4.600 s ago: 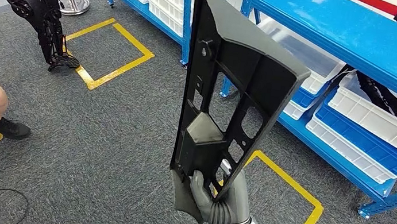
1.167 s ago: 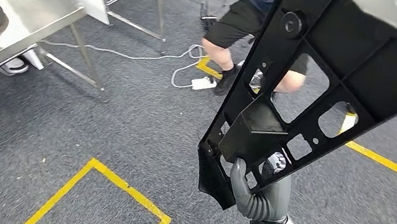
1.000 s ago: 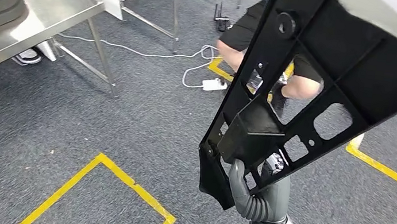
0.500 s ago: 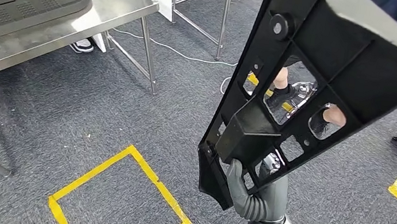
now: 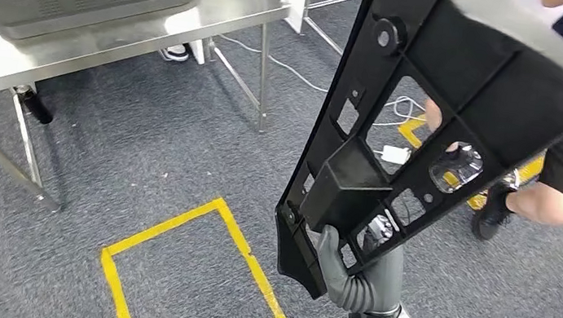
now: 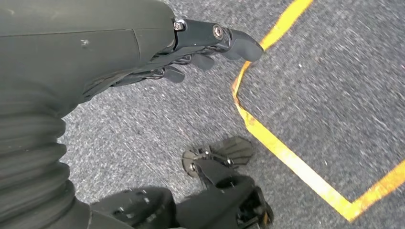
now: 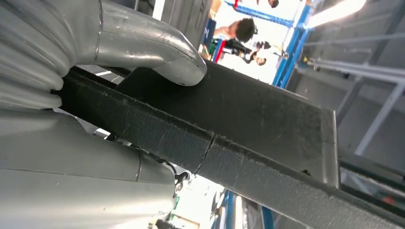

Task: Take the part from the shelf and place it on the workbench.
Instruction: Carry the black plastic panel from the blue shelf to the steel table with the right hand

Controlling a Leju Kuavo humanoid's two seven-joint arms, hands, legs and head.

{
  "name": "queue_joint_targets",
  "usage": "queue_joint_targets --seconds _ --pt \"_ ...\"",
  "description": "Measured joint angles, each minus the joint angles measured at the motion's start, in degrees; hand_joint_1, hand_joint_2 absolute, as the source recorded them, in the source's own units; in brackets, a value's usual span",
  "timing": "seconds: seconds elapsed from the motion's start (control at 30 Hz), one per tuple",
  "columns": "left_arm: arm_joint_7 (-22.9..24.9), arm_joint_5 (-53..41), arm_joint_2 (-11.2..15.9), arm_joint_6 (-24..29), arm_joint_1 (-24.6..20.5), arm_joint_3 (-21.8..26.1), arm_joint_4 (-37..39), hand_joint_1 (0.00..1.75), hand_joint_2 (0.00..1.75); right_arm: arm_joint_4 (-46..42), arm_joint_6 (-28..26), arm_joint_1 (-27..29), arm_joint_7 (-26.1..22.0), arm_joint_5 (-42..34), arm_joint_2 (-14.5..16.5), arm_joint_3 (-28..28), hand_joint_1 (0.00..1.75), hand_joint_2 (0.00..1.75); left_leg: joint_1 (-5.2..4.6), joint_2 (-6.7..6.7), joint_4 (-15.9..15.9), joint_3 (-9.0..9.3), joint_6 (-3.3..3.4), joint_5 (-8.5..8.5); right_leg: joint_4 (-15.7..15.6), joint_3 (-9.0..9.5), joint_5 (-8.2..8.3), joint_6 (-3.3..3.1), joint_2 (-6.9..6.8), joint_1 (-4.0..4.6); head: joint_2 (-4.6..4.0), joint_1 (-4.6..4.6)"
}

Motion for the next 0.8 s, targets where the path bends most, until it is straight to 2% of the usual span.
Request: queue_joint_targets --seconds 0.03,0.07,0.13,0.17,0.2,0.23,0.27,0.3,0.33,0.37,0.4,0.43,0.5,0.53,0.6,0.63,0.67,0.7,0.73,0.77,0.8 --pt "0.0 0.0 0.0 0.0 0.0 0.0 0.0 0.00 1.75 0.0 0.0 -0.1 0.0 0.0 0.0 0.1 1.75 1.75 0.15 -0.79 -0.2 -0.03 0.39 0.18 0.4 -0.17 -0.39 0.26 0.76 -0.11 0.00 0.02" --pt "0.0 0.0 0.0 0.0 0.0 0.0 0.0 0.00 1.75 0.0 0.0 -0.2 0.0 0.0 0.0 0.1 1.75 1.75 0.34 -1.53 -0.4 -0.02 0.78 0.41 1.8 -0.78 -1.22 0.40 2.30 -0.22 0.00 0.04" --pt "-0.1 -0.1 0.0 0.0 -0.2 0.0 0.0 0.00 1.75 0.1 0.1 -0.2 0.1 0.0 -0.1 0.2 1.75 1.75 0.57 -3.09 -0.5 -0.15 1.33 0.72 8.3 -3.78 -4.18 0.14 6.25 -0.46 0.00 0.22" --pt "-0.1 -0.1 0.0 0.0 -0.3 0.0 0.0 0.00 1.75 0.2 0.1 -0.2 0.1 0.0 -0.1 0.2 1.75 1.75 0.58 -3.96 -0.5 -0.29 1.49 0.82 12.3 -5.85 -5.69 0.00 7.29 -0.52 0.00 0.25" --pt "-0.1 -0.1 0.0 0.0 -0.4 0.0 0.0 0.00 1.75 0.3 0.1 -0.1 0.1 0.0 -0.2 0.2 1.75 1.75 0.58 -4.93 -0.5 -0.40 1.57 0.89 15.5 -7.59 -6.61 0.05 7.76 -0.57 0.00 0.28" --pt "-0.1 -0.2 0.0 0.0 -0.4 0.0 0.0 0.00 1.75 0.4 0.1 -0.1 0.2 0.0 -0.2 0.2 1.75 1.75 0.58 -5.88 -0.5 -0.47 1.59 0.95 16.8 -8.45 -6.63 0.32 7.93 -0.62 0.01 0.29" --pt "-0.1 -0.2 0.0 -0.1 -0.4 0.0 0.0 0.00 1.75 0.5 0.1 -0.1 0.2 0.0 -0.2 0.2 1.75 1.75 0.59 -6.82 -0.5 -0.49 1.54 1.03 15.8 -8.20 -5.75 0.76 8.10 -0.69 0.01 0.28" --pt "-0.1 -0.2 -0.1 -0.1 -0.3 0.0 0.0 0.00 1.75 0.5 0.1 -0.2 0.2 -0.1 -0.2 0.2 1.75 1.75 0.62 -7.76 -0.5 -0.49 1.43 1.12 12.6 -6.86 -4.17 1.26 8.47 -0.81 0.01 0.29" --pt "-0.1 -0.2 -0.1 -0.1 -0.3 0.0 0.0 0.00 1.75 0.5 0.1 -0.2 0.2 -0.1 -0.2 0.2 1.75 1.75 0.64 -8.66 -0.5 -0.52 1.26 1.25 8.4 -4.96 -2.43 1.67 9.60 -1.01 0.01 0.31" --pt "-0.1 -0.2 -0.1 -0.1 -0.4 0.0 0.0 0.00 1.75 0.5 0.2 -0.2 0.2 -0.1 -0.2 0.2 1.75 1.75 0.53 -9.52 -0.4 -0.61 1.00 1.34 4.7 -3.29 -1.00 1.75 10.71 -1.13 0.00 0.30" --pt "-0.1 -0.2 -0.1 -0.1 -0.4 0.0 0.0 0.00 1.75 0.5 0.2 -0.3 0.2 -0.1 -0.2 0.2 1.75 1.75 0.43 -10.20 -0.4 -0.71 0.71 1.45 2.0 -2.14 -0.06 1.58 11.54 -1.19 0.00 0.27" --pt "-0.2 -0.1 -0.1 -0.1 -0.4 0.0 0.0 0.00 1.75 0.5 0.3 -0.3 0.2 -0.1 -0.2 0.2 1.75 1.75 0.35 -10.71 -0.5 -0.82 0.39 1.58 0.7 -1.65 0.35 1.18 12.07 -1.15 0.00 0.26" --pt "-0.3 0.0 -0.1 -0.2 -0.1 0.0 0.0 0.00 1.75 0.6 0.3 -0.4 0.4 -0.3 -0.1 0.2 1.75 1.75 0.39 -11.24 -0.8 -1.04 -0.30 1.90 0.4 -1.42 0.74 0.18 11.21 -1.11 0.00 0.23" --pt "-0.4 0.0 -0.1 -0.3 0.1 0.1 0.0 0.00 1.75 0.6 0.3 -0.4 0.5 -0.5 0.0 0.2 1.75 1.75 0.37 -10.40 -0.6 -1.22 -0.59 1.76 0.3 -1.24 0.97 -0.24 10.82 -1.21 0.00 0.21" --pt "-0.5 0.1 0.0 -0.5 0.2 0.1 0.0 0.00 1.75 0.7 0.3 -0.4 0.7 -0.8 0.3 0.2 1.75 1.75 0.28 -6.73 2.7 -2.71 -1.07 -0.47 0.0 -1.01 1.34 -1.04 9.91 -1.48 0.00 -0.08" --pt "-0.6 0.1 0.0 -0.5 0.1 0.1 0.0 0.00 1.75 0.7 0.3 -0.4 0.7 -0.8 0.4 0.2 1.75 1.75 0.26 -4.69 6.1 -4.17 -1.27 -2.49 0.0 -0.99 1.37 -1.28 9.45 -1.36 0.00 -0.21" --pt "-0.6 0.1 0.0 -0.6 0.0 0.1 0.0 0.00 1.75 0.7 0.3 -0.4 0.8 -0.8 0.4 0.2 1.75 1.75 0.36 -3.55 10.0 -5.93 -1.47 -4.53 0.0 -1.01 1.36 -1.47 8.96 -1.26 0.00 -0.31" --pt "-0.6 0.1 -0.1 -0.6 0.0 0.1 0.0 0.00 1.75 0.8 0.3 -0.4 0.8 -0.9 0.4 0.2 1.75 1.75 0.50 -3.12 13.4 -7.43 -1.62 -5.90 0.0 -1.03 1.35 -1.53 8.51 -1.16 0.00 -0.30" --pt "-0.6 0.2 -0.1 -0.7 -0.1 0.1 0.0 0.00 1.75 0.9 0.3 -0.4 0.8 -0.9 0.4 0.2 1.75 1.75 0.63 -2.94 15.2 -8.21 -1.74 -6.33 0.0 -1.04 1.33 -1.55 8.13 -1.12 0.00 -0.31" --pt "-0.6 0.3 -0.1 -0.8 -0.1 0.1 0.0 0.00 1.75 1.0 0.3 -0.4 0.8 -1.0 0.4 0.2 1.75 1.75 0.72 -2.86 14.7 -7.77 -1.81 -5.57 0.0 -1.02 1.31 -1.54 7.85 -1.11 0.00 -0.32" --pt "-0.6 0.4 -0.1 -0.9 -0.1 0.2 0.0 0.00 1.75 1.1 0.3 -0.4 0.9 -1.1 0.5 0.2 1.75 1.75 0.79 -2.75 12.1 -6.24 -1.80 -4.01 0.1 -0.94 1.26 -1.49 7.65 -1.12 0.00 -0.33"
